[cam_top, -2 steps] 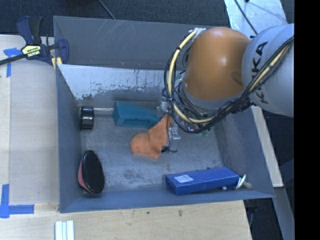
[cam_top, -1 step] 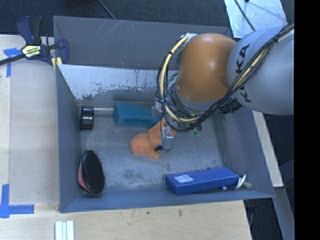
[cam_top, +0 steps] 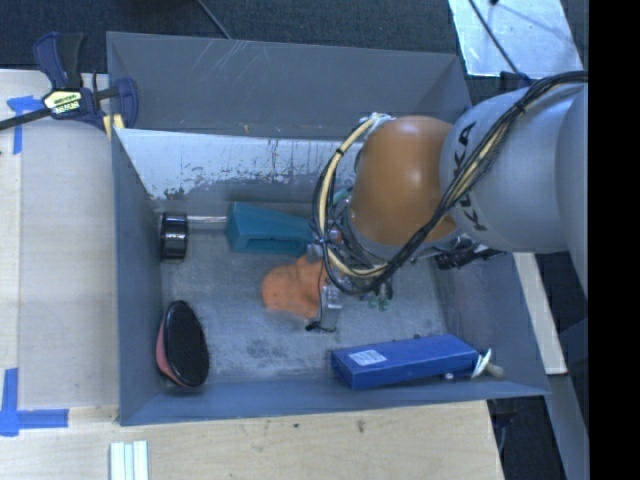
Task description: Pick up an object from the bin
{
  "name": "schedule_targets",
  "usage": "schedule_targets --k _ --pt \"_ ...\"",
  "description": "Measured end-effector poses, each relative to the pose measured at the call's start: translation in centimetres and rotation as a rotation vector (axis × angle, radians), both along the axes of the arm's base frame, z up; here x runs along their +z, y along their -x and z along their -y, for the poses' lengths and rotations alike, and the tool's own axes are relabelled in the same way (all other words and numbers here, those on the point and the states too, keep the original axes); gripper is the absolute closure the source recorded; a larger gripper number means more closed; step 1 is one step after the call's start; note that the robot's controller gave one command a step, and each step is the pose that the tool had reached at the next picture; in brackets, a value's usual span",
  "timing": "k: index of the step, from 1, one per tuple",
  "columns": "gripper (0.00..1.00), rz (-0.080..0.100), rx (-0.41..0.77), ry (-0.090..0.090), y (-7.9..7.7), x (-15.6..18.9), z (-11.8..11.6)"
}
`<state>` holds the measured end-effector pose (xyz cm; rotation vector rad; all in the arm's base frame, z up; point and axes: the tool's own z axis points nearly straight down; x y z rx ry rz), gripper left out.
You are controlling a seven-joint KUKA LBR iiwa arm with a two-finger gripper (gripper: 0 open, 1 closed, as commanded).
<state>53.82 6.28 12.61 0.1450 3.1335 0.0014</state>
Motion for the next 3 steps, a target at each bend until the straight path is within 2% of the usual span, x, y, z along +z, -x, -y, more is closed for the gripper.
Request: schedule_targets --k 1,2,3 --pt "0.00 -0.006 -0.018 0.001 -2.2 -2.7 -0.9" --pt "1.00 -0.003 -0.127 0.000 0.5 -5.6 1.5" --pt "1.00 -0.003 -0.127 0.000 0.5 -5.6 1.6"
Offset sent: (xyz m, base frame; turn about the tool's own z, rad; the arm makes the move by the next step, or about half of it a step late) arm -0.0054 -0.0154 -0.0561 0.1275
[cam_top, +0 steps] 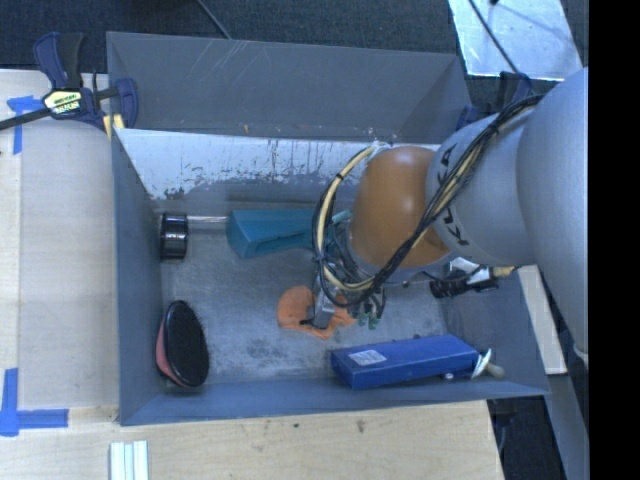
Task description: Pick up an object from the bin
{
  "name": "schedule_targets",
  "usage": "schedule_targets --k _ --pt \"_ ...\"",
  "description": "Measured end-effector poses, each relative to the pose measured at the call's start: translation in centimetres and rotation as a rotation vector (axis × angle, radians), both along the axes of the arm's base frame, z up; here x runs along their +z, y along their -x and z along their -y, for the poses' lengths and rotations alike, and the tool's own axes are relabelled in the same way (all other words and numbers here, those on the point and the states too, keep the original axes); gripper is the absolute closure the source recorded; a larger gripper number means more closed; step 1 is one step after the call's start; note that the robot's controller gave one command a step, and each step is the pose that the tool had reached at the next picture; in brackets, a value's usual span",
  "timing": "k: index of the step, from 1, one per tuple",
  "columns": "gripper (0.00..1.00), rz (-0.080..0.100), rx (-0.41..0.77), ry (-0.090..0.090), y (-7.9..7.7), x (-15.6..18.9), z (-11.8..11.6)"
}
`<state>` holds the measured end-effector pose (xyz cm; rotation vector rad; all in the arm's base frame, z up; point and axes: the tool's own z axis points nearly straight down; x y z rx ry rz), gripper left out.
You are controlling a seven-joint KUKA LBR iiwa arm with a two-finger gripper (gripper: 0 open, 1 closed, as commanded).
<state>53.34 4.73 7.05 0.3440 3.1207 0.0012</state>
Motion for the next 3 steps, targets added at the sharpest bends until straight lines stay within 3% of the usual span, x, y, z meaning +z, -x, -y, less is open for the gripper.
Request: schedule_targets --k 1,2,3 --pt "1.00 0.004 0.017 0.001 -0.3 0.0 -2.7" --pt "1.00 0.004 -0.006 0.000 0.1 0.0 -8.6" --pt "1.00 -0.002 0.036 0.001 1.4 2.7 -8.8"
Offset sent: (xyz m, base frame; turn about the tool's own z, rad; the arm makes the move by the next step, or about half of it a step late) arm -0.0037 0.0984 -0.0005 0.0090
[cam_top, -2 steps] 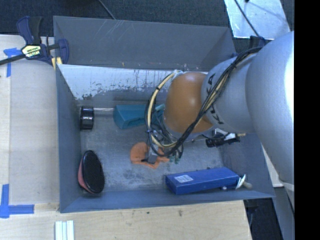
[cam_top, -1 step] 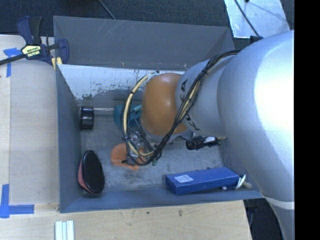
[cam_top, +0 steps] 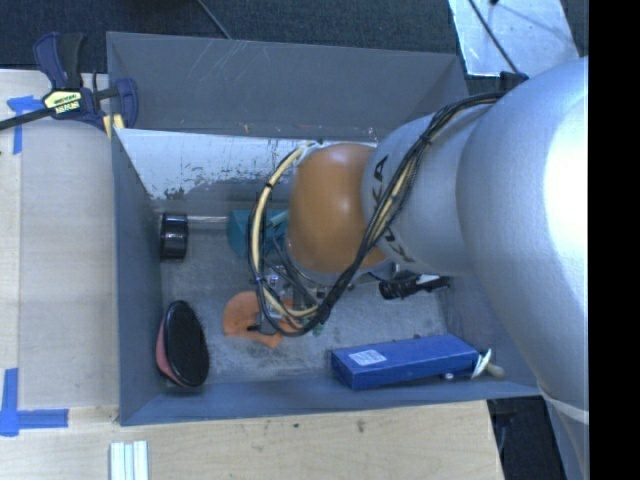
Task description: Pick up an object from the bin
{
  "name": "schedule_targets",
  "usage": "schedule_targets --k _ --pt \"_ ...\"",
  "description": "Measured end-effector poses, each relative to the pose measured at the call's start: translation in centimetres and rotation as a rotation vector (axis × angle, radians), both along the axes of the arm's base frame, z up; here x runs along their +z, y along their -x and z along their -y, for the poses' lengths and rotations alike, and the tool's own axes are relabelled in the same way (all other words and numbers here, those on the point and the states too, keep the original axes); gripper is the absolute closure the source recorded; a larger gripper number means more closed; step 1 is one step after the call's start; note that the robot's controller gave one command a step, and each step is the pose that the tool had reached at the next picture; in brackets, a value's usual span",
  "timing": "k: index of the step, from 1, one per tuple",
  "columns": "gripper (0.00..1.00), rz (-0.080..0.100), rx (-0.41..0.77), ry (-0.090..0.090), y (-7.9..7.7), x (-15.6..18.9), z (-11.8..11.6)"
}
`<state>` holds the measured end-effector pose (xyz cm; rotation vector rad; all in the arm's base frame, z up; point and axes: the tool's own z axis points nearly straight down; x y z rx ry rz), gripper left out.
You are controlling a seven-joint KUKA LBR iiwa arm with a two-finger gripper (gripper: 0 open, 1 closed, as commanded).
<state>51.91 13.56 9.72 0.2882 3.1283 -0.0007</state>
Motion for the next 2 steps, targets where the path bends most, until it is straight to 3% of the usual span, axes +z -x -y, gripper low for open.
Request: schedule_targets --k 1,2 --pt "1.00 0.000 0.000 0.000 0.0 0.0 0.0" --pt "1.00 0.002 -0.016 -0.001 2.2 11.8 1.3"
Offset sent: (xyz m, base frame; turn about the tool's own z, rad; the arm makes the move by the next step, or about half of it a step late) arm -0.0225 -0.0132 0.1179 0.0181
